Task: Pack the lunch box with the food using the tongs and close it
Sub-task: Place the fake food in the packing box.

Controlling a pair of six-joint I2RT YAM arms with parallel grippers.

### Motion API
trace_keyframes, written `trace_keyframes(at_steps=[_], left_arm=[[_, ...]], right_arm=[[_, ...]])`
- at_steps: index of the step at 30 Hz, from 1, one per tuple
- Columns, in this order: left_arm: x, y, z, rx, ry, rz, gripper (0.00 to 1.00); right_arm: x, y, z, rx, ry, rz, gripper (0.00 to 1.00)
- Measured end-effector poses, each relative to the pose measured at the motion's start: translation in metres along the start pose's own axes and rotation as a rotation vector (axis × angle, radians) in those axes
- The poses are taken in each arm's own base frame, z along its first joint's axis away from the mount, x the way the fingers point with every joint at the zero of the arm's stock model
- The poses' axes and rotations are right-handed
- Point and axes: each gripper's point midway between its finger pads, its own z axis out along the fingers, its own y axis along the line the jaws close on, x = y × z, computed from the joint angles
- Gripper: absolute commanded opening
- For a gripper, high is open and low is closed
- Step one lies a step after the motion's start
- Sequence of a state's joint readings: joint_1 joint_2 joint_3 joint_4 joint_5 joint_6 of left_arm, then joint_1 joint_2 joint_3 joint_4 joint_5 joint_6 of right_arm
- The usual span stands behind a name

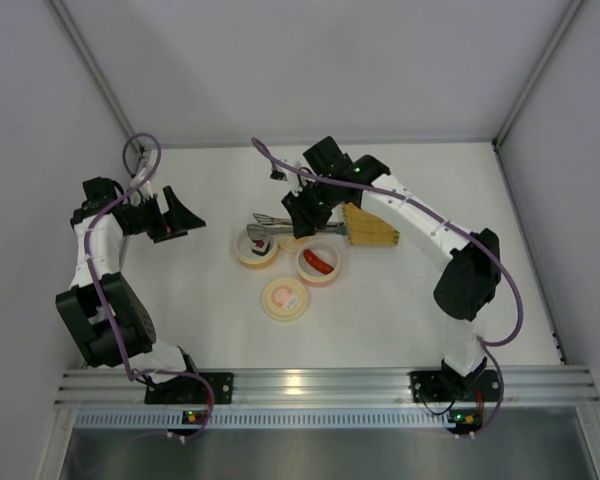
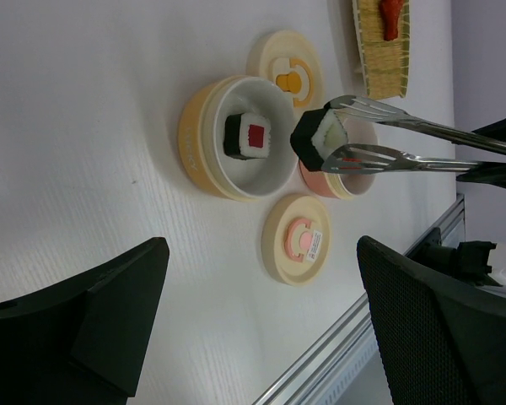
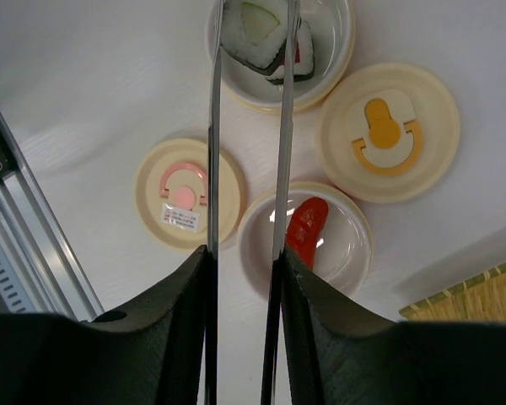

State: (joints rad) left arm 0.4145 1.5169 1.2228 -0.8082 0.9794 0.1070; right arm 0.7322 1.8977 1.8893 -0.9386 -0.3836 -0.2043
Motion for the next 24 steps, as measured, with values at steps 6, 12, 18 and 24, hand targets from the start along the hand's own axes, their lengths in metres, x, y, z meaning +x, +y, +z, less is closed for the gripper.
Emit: trace_keyframes(at_steps=[6, 12, 18, 24], left_arm=[[0.000, 0.000, 0.000, 0.000, 0.000, 0.001, 0.98], [0.000, 0.001, 0.000, -0.001, 0.002, 0.002, 0.98], [0.001, 0.004, 0.001, -0.001, 0.005, 0.003, 0.98], [0.001, 0.005, 0.002, -0.001, 0.008, 0.001, 0.98]], right_arm=[[-0.004, -0.001, 0.021, 0.003, 0.018, -0.005, 0.17], [-0.006, -0.002, 0.031, 0.019, 0.029, -0.001, 0.17], [-0.004, -0.007, 0.036, 0.040, 0.041, 0.005, 0.18], [0.001, -0.008, 0.045, 0.044, 0.061, 0.013, 0.19]])
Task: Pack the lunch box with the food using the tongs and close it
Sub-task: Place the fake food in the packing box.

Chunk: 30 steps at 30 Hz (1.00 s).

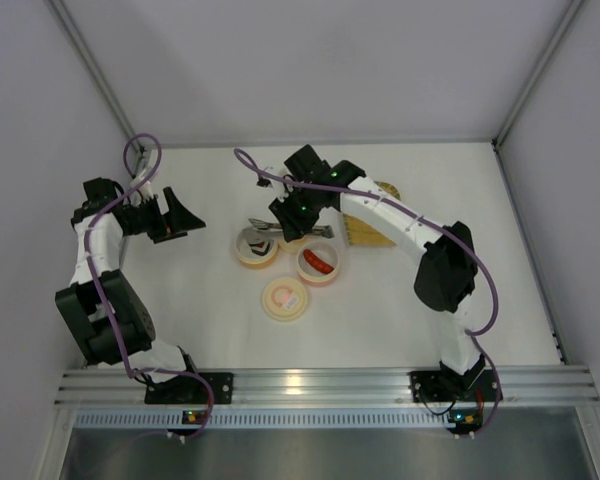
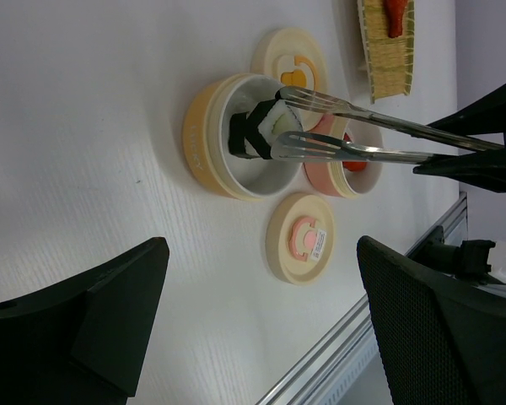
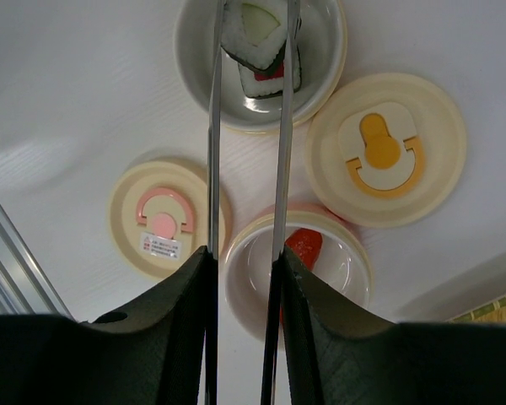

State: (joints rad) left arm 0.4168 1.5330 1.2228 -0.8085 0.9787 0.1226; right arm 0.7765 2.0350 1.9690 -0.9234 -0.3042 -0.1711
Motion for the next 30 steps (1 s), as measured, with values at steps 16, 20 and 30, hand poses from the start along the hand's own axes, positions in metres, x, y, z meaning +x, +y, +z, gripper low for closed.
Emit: trace_keyframes(at_steps=[16, 20, 30], left_arm=[[0.000, 0.002, 0.000, -0.003, 0.003, 0.008, 0.98], [0.000, 0.002, 0.001, -0.004, 0.003, 0.007, 0.98], [0.001, 0.002, 0.001, -0.004, 0.003, 0.007, 0.98]], right_arm=[[-0.007, -0.004, 0.008, 0.008, -0.007, 0.016, 0.52], [-0.013, -0.002, 0.006, 0.004, -0.024, 0.017, 0.59], [-0.012, 0.002, 0.003, -0.015, -0.030, 0.012, 0.38]])
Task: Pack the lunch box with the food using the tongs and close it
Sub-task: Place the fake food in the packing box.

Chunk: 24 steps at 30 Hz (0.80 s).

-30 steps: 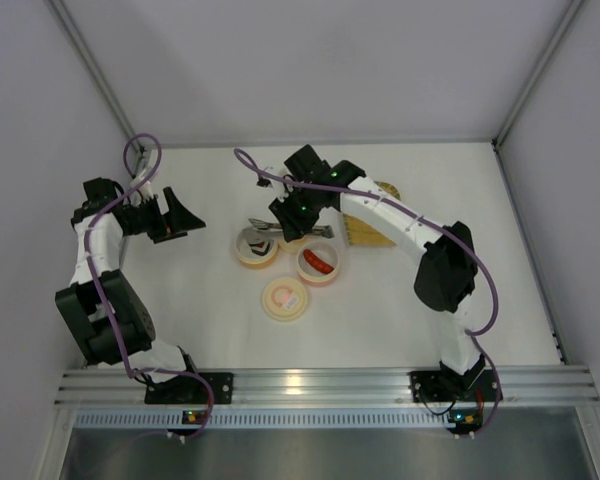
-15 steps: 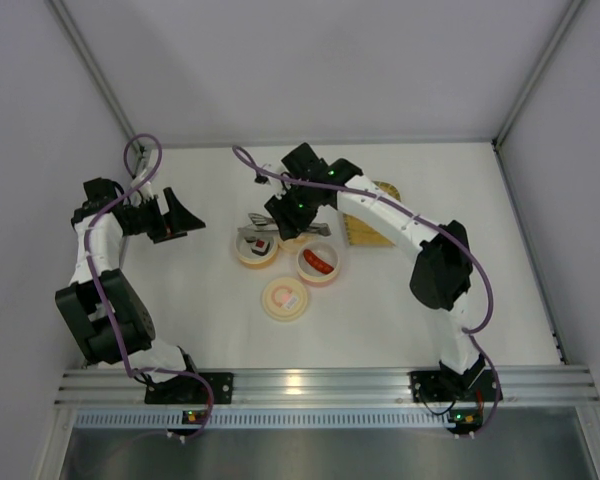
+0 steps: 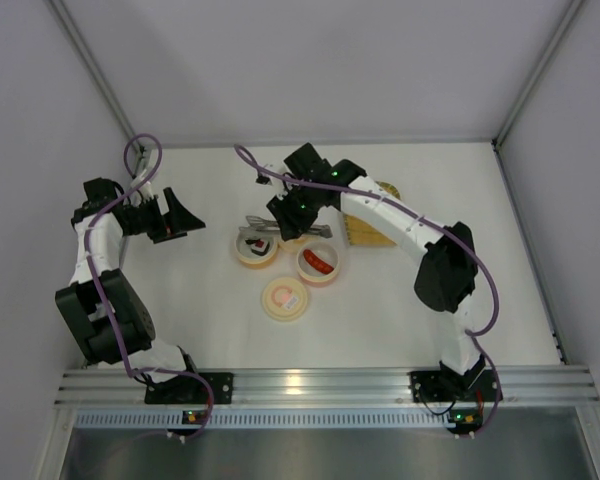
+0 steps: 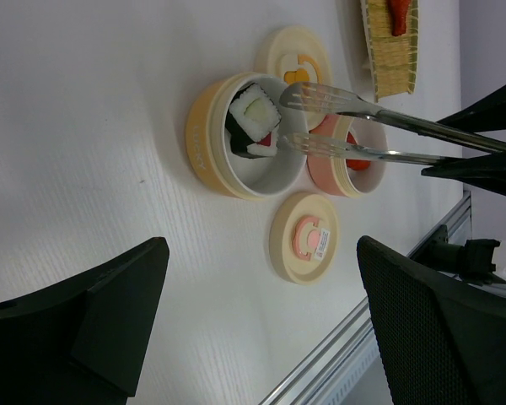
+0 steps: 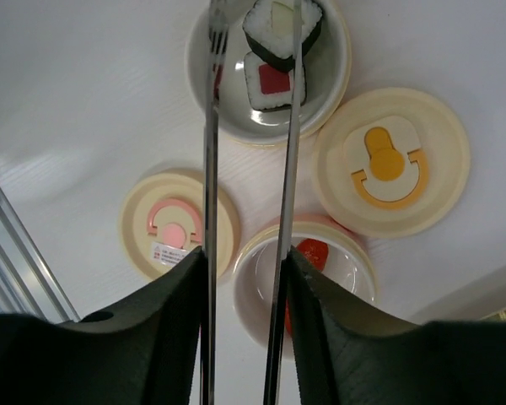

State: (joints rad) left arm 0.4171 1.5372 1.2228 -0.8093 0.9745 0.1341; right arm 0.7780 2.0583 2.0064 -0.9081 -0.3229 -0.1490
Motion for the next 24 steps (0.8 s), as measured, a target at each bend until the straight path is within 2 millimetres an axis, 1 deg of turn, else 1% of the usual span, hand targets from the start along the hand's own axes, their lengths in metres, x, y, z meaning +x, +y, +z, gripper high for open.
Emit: trace_keyframes(at_steps=[3, 6, 9, 14, 20, 24], left_arm=[[0.000, 0.000, 0.000, 0.000, 0.000, 0.000, 0.98], [0.000, 0.000, 0.000, 0.000, 0.000, 0.000, 0.98], [0.000, 0.000, 0.000, 0.000, 0.000, 0.000, 0.98], [0.000, 0.001, 0.000, -0.003, 0.001, 0.001, 0.98], [0.001, 0.002, 0.000, -0.012, 0.004, 0.010, 0.98], [0.001, 0.003, 0.000, -0.015, 0.004, 0.015, 0.98]], right_arm=[[0.010, 0.003, -0.008, -0.004, 0.014, 0.002, 0.38], [0.015, 0.004, -0.016, -0.010, 0.015, -0.002, 0.41], [0.021, 0.003, -0.019, -0.014, 0.021, -0.003, 0.45], [0.024, 0.007, -0.018, -0.033, 0.025, 0.004, 0.50], [0.025, 0.008, -0.017, -0.037, 0.028, 0.015, 0.50], [0.029, 0.005, -0.010, -0.037, 0.045, 0.023, 0.50]])
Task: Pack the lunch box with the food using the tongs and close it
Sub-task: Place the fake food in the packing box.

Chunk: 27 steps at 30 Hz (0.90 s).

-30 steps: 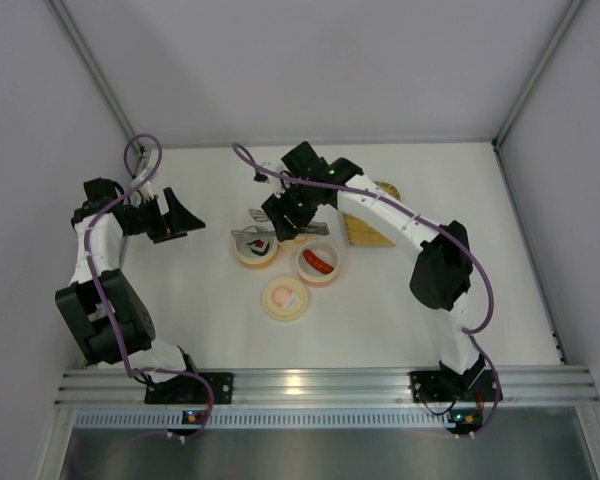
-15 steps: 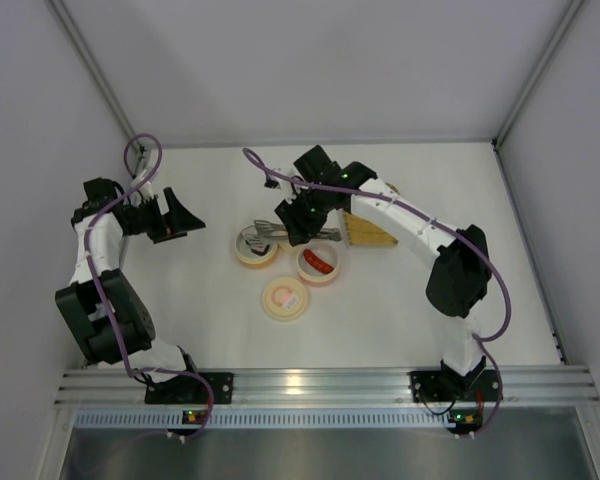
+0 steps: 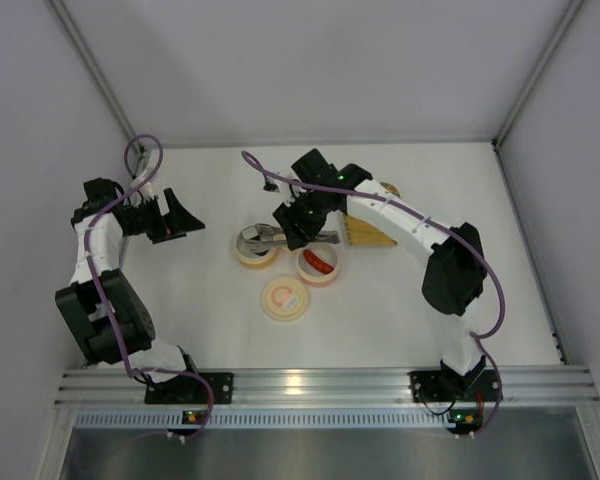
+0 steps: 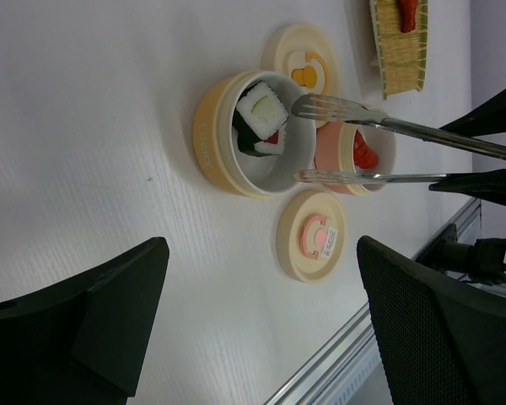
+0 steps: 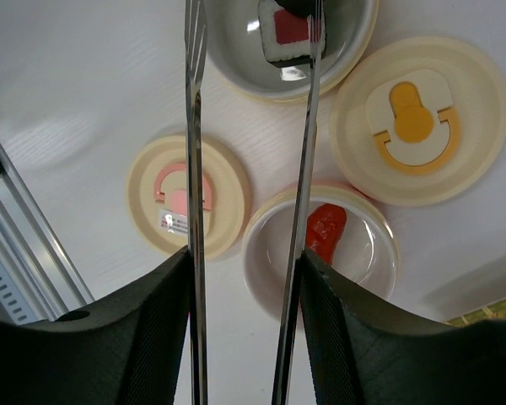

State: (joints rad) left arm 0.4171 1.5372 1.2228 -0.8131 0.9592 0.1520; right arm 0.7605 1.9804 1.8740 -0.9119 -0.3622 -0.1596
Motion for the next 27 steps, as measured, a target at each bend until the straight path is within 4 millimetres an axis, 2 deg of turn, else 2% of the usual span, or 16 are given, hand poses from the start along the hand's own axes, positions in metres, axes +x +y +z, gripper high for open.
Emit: trace_keyframes(at_steps=[14, 27], left_arm=[[0.000, 0.001, 0.000, -0.007, 0.001, 0.005, 0.98], [0.000, 0.001, 0.000, -0.007, 0.001, 0.004, 0.98]], right_arm=[[0.004, -0.002, 0.010, -0.012, 0.017, 0.006, 0.44], [-0.003, 0.016, 0.008, -0.105, -0.008, -0.002, 0.38]])
